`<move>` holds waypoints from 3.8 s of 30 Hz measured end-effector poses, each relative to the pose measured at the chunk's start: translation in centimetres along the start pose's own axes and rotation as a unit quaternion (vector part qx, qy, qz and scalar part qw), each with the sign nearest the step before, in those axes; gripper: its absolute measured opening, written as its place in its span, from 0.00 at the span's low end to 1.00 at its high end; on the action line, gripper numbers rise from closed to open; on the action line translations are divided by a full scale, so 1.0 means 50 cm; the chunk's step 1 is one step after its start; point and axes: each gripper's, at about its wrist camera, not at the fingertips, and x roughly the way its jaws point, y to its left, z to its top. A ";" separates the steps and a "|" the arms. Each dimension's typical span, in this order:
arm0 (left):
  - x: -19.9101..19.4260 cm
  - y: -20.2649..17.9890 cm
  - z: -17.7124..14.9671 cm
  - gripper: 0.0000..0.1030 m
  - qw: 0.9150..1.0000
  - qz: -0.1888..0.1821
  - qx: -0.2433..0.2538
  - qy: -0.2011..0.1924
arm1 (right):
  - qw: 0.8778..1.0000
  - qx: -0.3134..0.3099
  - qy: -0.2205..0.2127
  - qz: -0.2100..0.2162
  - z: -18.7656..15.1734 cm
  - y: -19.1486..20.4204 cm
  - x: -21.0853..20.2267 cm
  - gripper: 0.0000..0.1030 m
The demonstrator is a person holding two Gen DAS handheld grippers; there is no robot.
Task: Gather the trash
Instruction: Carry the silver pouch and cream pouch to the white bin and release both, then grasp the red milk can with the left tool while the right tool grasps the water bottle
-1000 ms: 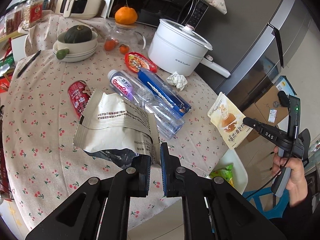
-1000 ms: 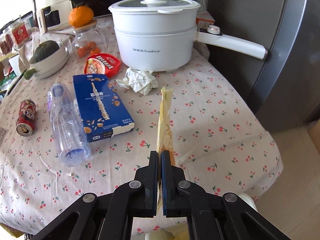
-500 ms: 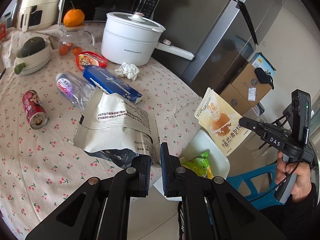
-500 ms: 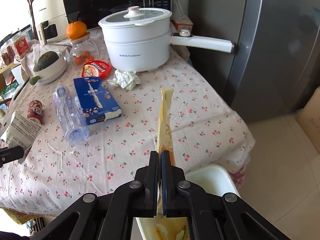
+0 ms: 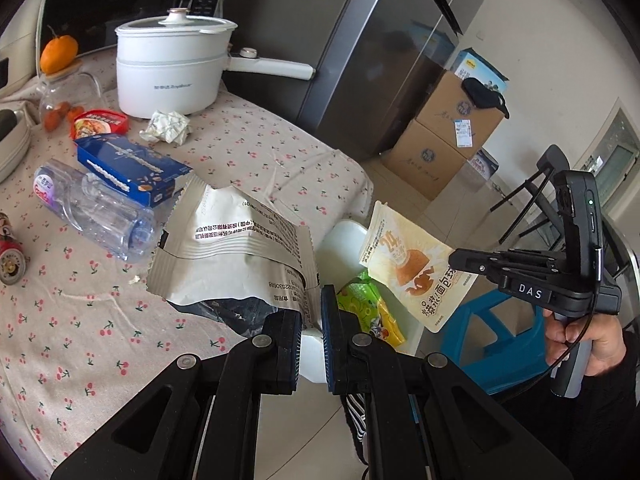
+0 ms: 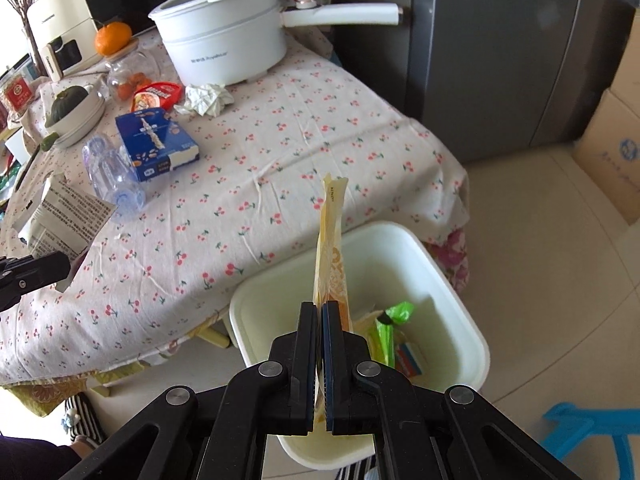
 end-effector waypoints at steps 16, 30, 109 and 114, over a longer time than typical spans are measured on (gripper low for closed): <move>0.180 -0.101 -0.008 0.09 0.996 -0.029 0.049 0.075 | 0.994 0.065 0.089 -0.005 -0.022 -0.093 0.089 0.35; 0.321 -0.114 -0.037 0.15 0.987 -0.027 0.075 0.138 | 0.992 0.093 0.084 -0.026 -0.023 -0.156 0.074 0.42; -0.029 0.643 0.035 0.54 0.942 0.209 -0.263 0.013 | 0.970 -0.210 0.080 0.092 0.264 0.590 0.418 0.61; -0.076 0.587 0.028 0.53 0.948 0.193 -0.253 -0.002 | 0.972 -0.196 0.069 0.108 0.256 0.577 0.353 0.60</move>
